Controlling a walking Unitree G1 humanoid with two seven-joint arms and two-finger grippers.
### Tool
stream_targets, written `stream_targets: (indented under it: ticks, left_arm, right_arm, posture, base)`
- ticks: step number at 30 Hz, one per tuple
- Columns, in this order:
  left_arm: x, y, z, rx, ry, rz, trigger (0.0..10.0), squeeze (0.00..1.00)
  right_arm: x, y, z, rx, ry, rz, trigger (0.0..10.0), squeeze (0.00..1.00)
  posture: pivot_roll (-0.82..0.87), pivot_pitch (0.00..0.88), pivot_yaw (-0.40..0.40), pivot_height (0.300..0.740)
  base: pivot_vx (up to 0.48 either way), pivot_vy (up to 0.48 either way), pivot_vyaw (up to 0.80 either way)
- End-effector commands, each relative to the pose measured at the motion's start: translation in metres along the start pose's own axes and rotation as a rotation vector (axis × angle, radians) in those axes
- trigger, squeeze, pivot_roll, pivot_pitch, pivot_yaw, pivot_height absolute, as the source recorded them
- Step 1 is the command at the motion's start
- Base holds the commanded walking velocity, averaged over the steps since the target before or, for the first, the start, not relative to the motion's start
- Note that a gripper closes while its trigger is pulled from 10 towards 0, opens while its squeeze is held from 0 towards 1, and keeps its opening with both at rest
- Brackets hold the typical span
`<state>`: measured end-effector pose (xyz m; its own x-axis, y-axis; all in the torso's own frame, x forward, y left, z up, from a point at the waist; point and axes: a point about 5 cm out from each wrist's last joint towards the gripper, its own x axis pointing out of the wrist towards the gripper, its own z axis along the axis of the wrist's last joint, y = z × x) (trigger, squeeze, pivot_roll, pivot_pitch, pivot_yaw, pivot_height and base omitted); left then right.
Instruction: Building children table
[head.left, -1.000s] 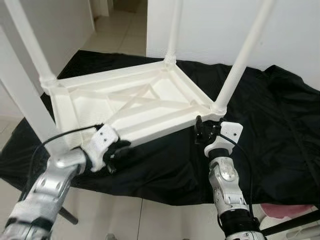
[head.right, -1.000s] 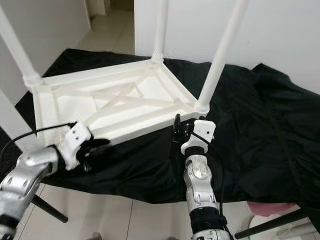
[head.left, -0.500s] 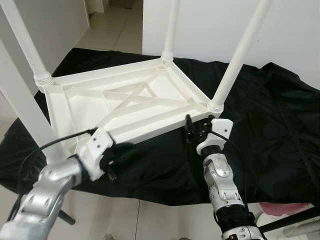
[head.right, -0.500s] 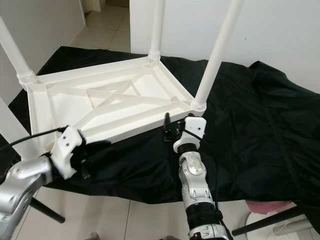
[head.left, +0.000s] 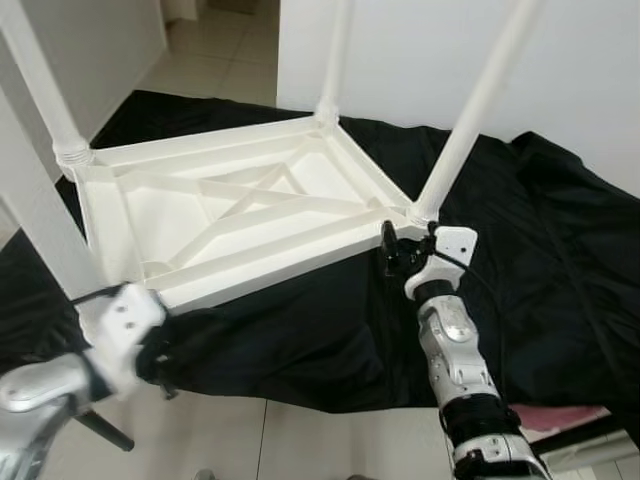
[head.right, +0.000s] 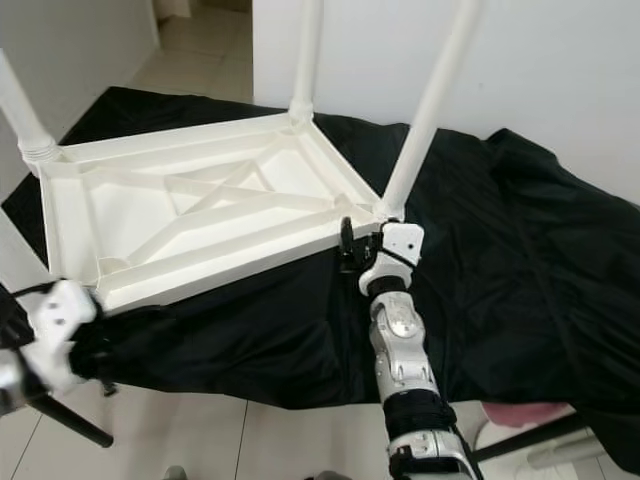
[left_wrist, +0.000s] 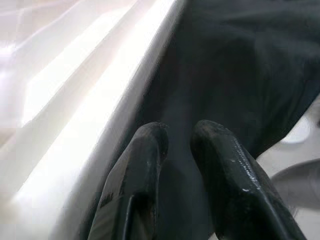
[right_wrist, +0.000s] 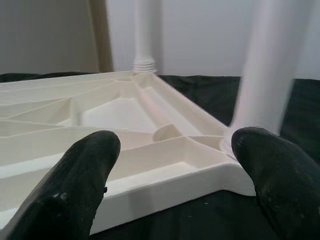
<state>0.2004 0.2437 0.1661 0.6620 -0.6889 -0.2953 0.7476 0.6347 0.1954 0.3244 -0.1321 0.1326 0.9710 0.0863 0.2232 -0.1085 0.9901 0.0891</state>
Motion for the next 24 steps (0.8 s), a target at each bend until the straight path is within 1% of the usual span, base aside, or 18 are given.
stream_targets:
  ticks: [1,2,4,6,7,9,11,12,13,15,16,17,18,19,20,21,22,24]
  left_arm:
    - [-0.017,0.007,0.000,-0.013,0.032,0.005,10.0,0.00]
    - [-0.017,0.007,0.000,-0.013,0.032,0.005,10.0,0.00]
    - [-0.029,0.015,0.001,-0.008,0.065,0.048,10.0,0.00]
    - [-0.036,0.018,0.001,-0.009,0.087,0.069,10.0,0.00]
    - [-0.036,0.018,0.001,-0.009,0.087,0.069,10.0,0.00]
    - [-0.046,0.026,0.001,-0.004,0.113,0.104,10.0,0.00]
    - [-0.046,0.026,0.001,-0.004,0.113,0.104,10.0,0.00]
    - [-0.053,0.032,0.002,0.008,0.140,0.129,10.0,0.00]
    - [-0.059,0.039,0.001,0.004,0.163,0.160,10.0,0.00]
    - [-0.059,0.039,0.001,0.004,0.163,0.160,10.0,0.00]
    - [-0.064,0.046,0.001,0.023,0.186,0.197,10.0,0.00]
    - [-0.069,0.059,-0.001,0.049,0.217,0.268,10.0,0.00]
    - [-0.073,0.067,-0.001,0.065,0.237,0.316,10.0,0.00]
    - [-0.076,0.078,-0.002,0.072,0.248,0.391,10.0,0.00]
    - [-0.076,0.078,-0.002,0.072,0.248,0.391,10.0,0.00]
    - [-0.079,0.093,-0.003,0.102,0.269,0.495,10.0,0.00]
    - [-0.079,0.093,-0.003,0.102,0.269,0.495,10.0,0.00]
    - [-0.079,0.103,-0.004,0.113,0.292,0.557,10.0,0.00]
  right_arm:
    - [0.001,0.000,-0.003,0.009,0.015,0.005,10.0,0.00]
    - [0.001,0.000,-0.003,0.009,0.015,0.005,10.0,0.00]
    - [0.002,0.001,-0.002,0.011,0.013,0.007,10.0,0.00]
    - [0.003,0.001,-0.002,0.012,0.012,0.006,10.0,0.00]
    - [0.003,0.001,-0.002,0.012,0.012,0.006,10.0,0.00]
    - [0.004,0.001,-0.002,0.012,0.010,0.006,10.0,0.00]
    - [0.004,0.001,-0.002,0.012,0.010,0.006,10.0,0.00]
    - [0.004,0.000,-0.002,0.012,0.009,0.006,10.0,0.00]
    - [0.004,0.000,-0.002,0.011,0.009,0.005,10.0,0.00]
    - [0.004,0.000,-0.002,0.011,0.009,0.005,10.0,0.00]
    - [0.004,-0.001,-0.002,0.011,0.009,0.004,10.0,0.00]
    - [0.004,-0.001,-0.002,0.011,0.009,0.002,10.0,0.00]
    - [0.005,-0.001,-0.002,0.011,0.008,0.001,10.0,0.00]
    - [0.005,-0.001,-0.002,0.012,0.007,0.000,10.0,0.00]
    - [0.005,-0.001,-0.002,0.012,0.007,0.000,10.0,0.00]
    - [0.005,0.000,-0.002,0.013,0.005,0.000,10.0,0.00]
    - [0.005,0.000,-0.002,0.013,0.005,0.000,10.0,0.00]
    - [0.005,0.000,-0.002,0.013,0.005,-0.001,10.0,0.00]
  posture:
    - [0.12,0.034,-0.126,0.740]
    - [0.12,0.034,-0.126,0.740]
    - [0.12,0.033,-0.127,0.740]
    - [0.12,0.033,-0.127,0.740]
    - [0.12,0.033,-0.127,0.740]
    - [0.12,0.033,-0.127,0.740]
    - [0.12,0.033,-0.127,0.740]
    - [0.12,0.033,-0.127,0.740]
    - [0.13,0.031,-0.124,0.740]
    - [0.13,0.031,-0.124,0.740]
    - [0.13,0.031,-0.124,0.740]
    - [0.12,0.026,-0.118,0.740]
    - [0.12,0.026,-0.118,0.740]
    - [0.12,0.026,-0.118,0.740]
    - [0.12,0.026,-0.118,0.740]
    - [0.12,0.022,-0.116,0.740]
    - [0.12,0.022,-0.116,0.740]
    - [0.11,0.020,-0.114,0.740]
  base:
    - [0.000,0.000,0.00]
    - [0.000,0.000,0.00]
    - [0.000,0.000,0.00]
    - [0.000,0.000,0.00]
    - [0.000,0.000,0.00]
    - [0.000,0.000,0.00]
    - [0.000,0.000,0.00]
    - [0.000,0.000,0.00]
    - [0.000,0.000,0.00]
    - [0.000,0.000,0.00]
    - [0.000,0.000,0.00]
    - [0.000,0.000,0.00]
    - [0.000,0.000,0.00]
    - [0.000,0.000,0.00]
    - [0.000,0.000,0.00]
    - [0.000,0.000,0.00]
    - [0.000,0.000,0.00]
    - [0.000,0.000,0.00]
